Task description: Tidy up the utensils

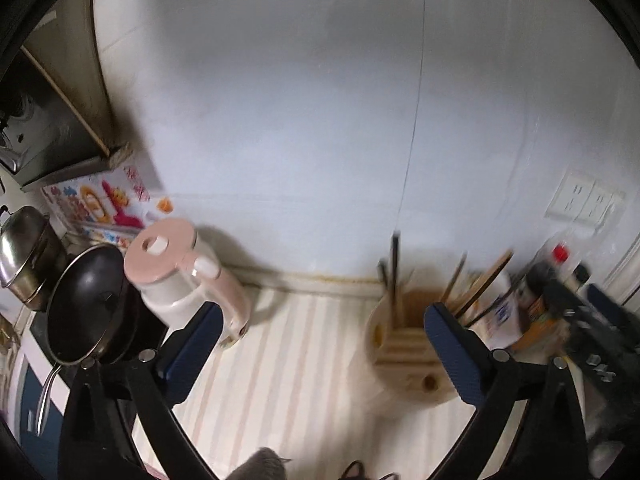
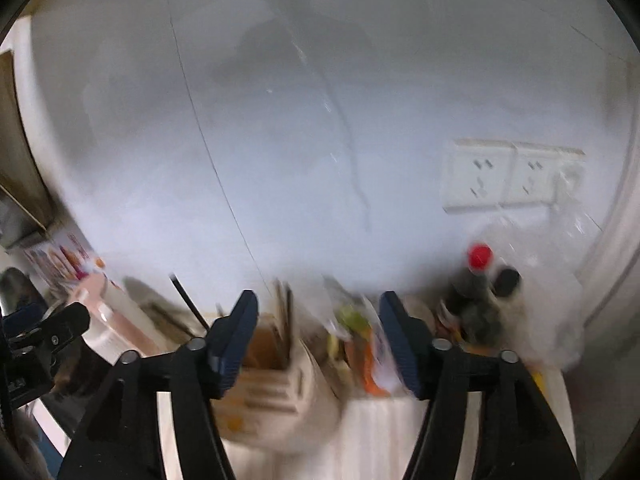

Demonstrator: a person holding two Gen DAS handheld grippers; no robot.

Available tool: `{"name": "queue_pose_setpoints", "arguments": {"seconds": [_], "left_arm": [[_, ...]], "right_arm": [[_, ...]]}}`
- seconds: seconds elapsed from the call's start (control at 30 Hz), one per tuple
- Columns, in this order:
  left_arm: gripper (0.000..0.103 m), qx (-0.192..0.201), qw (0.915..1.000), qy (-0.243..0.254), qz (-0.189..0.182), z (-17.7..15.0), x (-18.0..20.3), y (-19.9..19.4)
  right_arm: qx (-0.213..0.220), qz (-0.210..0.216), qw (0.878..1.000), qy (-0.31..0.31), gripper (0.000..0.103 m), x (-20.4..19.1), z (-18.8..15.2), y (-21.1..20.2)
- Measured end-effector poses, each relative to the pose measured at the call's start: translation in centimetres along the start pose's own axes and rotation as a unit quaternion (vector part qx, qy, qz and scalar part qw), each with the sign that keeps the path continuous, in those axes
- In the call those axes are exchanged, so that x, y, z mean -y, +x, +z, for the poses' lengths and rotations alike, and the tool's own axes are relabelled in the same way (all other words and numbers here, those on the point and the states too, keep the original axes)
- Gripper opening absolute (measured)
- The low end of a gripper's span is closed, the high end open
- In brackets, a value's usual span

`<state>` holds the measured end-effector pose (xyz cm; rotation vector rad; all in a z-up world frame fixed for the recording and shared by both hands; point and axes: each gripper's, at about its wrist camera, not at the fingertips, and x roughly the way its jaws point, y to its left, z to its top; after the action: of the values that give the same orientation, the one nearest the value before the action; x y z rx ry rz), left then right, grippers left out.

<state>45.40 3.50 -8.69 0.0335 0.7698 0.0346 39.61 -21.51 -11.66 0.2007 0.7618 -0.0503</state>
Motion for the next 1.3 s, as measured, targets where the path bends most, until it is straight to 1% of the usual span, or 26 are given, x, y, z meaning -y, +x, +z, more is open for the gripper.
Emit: {"name": "queue_pose_setpoints", "arguments": {"seconds": [0.03, 0.07, 0.1, 0.13, 0.27, 0.43, 0.53, 0.67, 0.83, 1.03, 1.2, 1.3], "left_arm": [[0.103, -0.003, 1.0000, 0.004, 0.002, -0.5, 0.1, 0.3], [0.103, -0.006, 0.9999, 0.008, 0.005, -1.1, 0.1, 0.8], [0.103, -0.006, 0.9999, 0.011, 0.006, -1.5, 0.3, 0.7], [0.103, -0.005, 0.9999, 0.014, 0.006, -1.8, 0.4, 1.0], [0.103, -0.009, 0.9997, 0.024, 0.003, -2.9, 0.9, 1.4], [0.103, -0.013, 0.9994, 0.028, -0.015, -3.3, 0.9, 1.4], [0.103, -0.009, 0.9990, 0.035, -0.026, -3.6, 0.9, 0.9], [0.103, -0.001, 0.9986, 0.040, -0.035, -4.3, 0.7, -0.3], [0.103, 0.014, 0.9987, 0.033, -0.036, -5.5, 0.1, -4.1], [0.103, 0.047, 0.9981, 0.026, -0.032, -7.9, -0.4, -10.6], [0.103, 0.058, 0.9977, 0.001, -0.034, -10.6, -1.4, -15.4], [0.103, 0.063, 0.9977, -0.002, -0.026, -12.2, -1.7, -17.7]], "right_arm": [[-0.003, -0.006, 1.000, 0.000, 0.085, 0.7, -0.4, -0.2], [-0.007, -0.018, 1.000, -0.001, 0.089, 0.9, -1.1, -0.2], [-0.010, -0.033, 0.999, -0.004, 0.096, 1.0, -1.8, -0.2], [-0.014, -0.043, 0.999, -0.007, 0.101, 1.1, -2.2, -0.1], [-0.026, -0.069, 0.997, -0.016, 0.102, 0.9, -3.5, 0.2], [-0.031, -0.094, 0.995, -0.015, 0.102, 0.3, -4.1, -0.6], [-0.024, -0.110, 0.994, -0.013, 0.102, 0.3, -4.2, -1.3], [-0.008, -0.124, 0.992, -0.010, 0.103, 0.1, -4.6, -3.1], [0.011, -0.128, 0.992, -0.007, 0.103, -0.1, -5.7, -6.9], [0.049, -0.126, 0.991, -0.015, 0.103, -0.1, -7.2, -13.8], [0.062, -0.116, 0.991, -0.026, 0.103, 0.2, -9.0, -18.8], [0.062, -0.107, 0.992, -0.027, 0.103, 0.3, -10.4, -21.6]]}}
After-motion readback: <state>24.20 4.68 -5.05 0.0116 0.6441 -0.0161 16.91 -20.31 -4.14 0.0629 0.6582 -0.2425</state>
